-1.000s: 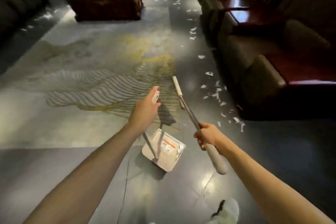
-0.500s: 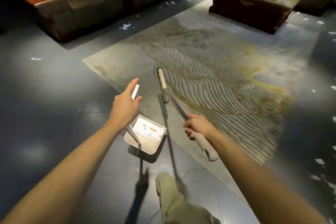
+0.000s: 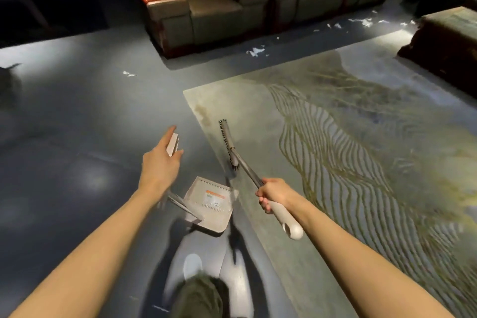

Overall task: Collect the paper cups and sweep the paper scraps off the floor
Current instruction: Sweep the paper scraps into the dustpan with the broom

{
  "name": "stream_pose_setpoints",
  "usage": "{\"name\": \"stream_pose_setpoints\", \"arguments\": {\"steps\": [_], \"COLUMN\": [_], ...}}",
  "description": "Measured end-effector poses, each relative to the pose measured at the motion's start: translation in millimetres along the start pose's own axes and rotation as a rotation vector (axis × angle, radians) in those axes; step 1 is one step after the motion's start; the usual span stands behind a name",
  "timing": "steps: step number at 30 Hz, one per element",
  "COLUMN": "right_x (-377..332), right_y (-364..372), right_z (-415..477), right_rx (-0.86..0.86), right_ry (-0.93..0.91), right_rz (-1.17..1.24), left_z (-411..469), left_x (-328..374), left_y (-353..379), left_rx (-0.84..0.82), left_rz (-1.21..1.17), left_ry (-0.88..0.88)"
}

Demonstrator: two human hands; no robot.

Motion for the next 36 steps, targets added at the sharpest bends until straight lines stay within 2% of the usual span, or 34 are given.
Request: {"name": "stream_pose_setpoints", "arguments": {"steps": [7,11,21,29,36], "right_x": [-166,-270,-508,-695,-811], "right_y": [39,68,128,224,350], "right_z": [162,240,453,605,727], "right_rx": [0.007,0.002,-0.062,-0.151,-0.209], "right_ry": [-0.002,-0.045,0.004,0.012,0.042], "right_rz": [-0.071,-0.217,-0.249,-0.365,-0.402], "left_z": [226,350,651,848,1002], "left_x": [-21,-24,-47,-122,-209], "left_y": [-1,-26,-59,-129,-204], "left_rx": [-0.001,0.013,0.127,0.236,0.207], "left_rz": [-0.120,-0.085,-0.045,-0.035,0.004], "left_ry": [-0.029,-0.081,-0.104,-0.261,-0.289]}}
Point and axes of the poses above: each hand's wrist, its own z-axis towards the middle knuckle, its own y-axis out of the palm, x = y × z, the point moved 3 cm from there along z, towards the middle knuckle, and after that the axes turned 2 degrees about -x, right-handed, at the moved point
